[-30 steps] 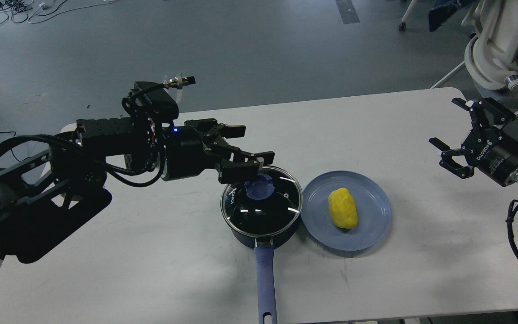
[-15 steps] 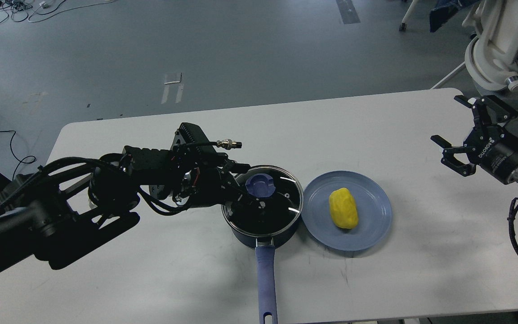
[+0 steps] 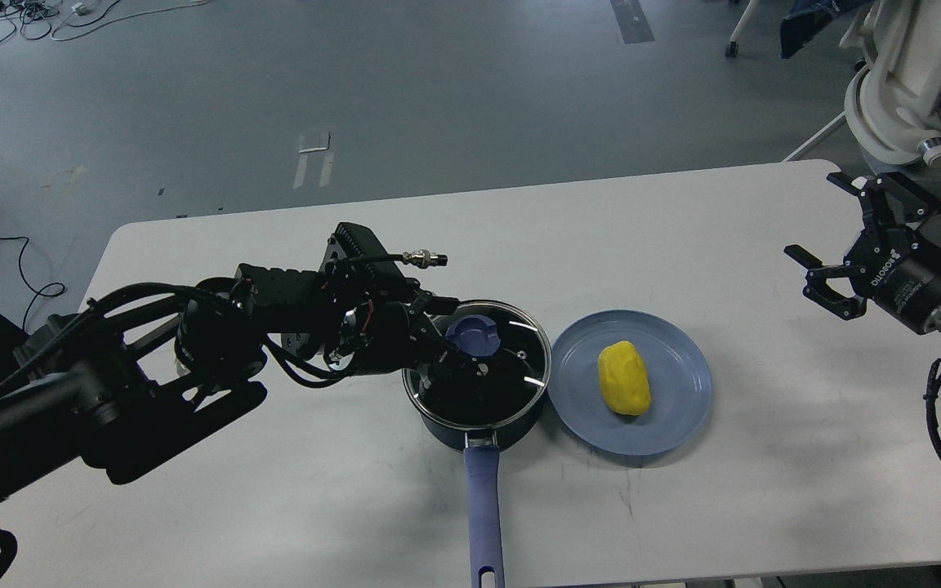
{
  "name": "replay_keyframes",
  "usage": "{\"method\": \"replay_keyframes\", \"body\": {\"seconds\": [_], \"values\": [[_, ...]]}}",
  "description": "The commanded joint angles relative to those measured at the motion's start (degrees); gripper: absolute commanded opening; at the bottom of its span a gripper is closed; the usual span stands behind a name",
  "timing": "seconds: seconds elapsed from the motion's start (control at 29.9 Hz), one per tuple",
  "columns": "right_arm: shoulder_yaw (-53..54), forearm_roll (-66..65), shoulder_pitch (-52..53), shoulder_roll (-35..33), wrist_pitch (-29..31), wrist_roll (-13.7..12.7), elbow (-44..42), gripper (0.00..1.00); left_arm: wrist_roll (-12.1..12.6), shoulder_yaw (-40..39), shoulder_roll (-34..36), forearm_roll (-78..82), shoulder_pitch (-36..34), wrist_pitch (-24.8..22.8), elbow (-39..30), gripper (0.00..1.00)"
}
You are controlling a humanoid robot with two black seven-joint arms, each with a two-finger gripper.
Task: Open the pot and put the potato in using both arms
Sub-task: 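Grasp the blue knob of the glass lid with the left gripper, then lift the glass lid off the pot with the left gripper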
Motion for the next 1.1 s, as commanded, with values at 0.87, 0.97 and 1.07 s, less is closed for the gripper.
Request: {"method": "replay_keyframes", "body": {"seconds": [0.87, 0.97, 1.07], "values": [[0.0, 0.0, 0.0, -0.1, 0.0, 0.0, 0.09, 1.0, 0.16, 1.62, -1.09, -0.23, -0.62, 0.01, 2.45, 0.52], [0.08, 0.0, 0.0, -0.19, 0.0, 0.0, 0.0, 1.0, 0.16, 1.54, -1.09, -0.14, -1.23, 0.01, 2.1, 0.45], [0.08, 0.0, 0.0, -0.19, 0.0, 0.0, 0.0, 1.0, -0.1, 1.54, -1.09, -0.32, -2.9, 0.01, 1.74, 0.44]]}}
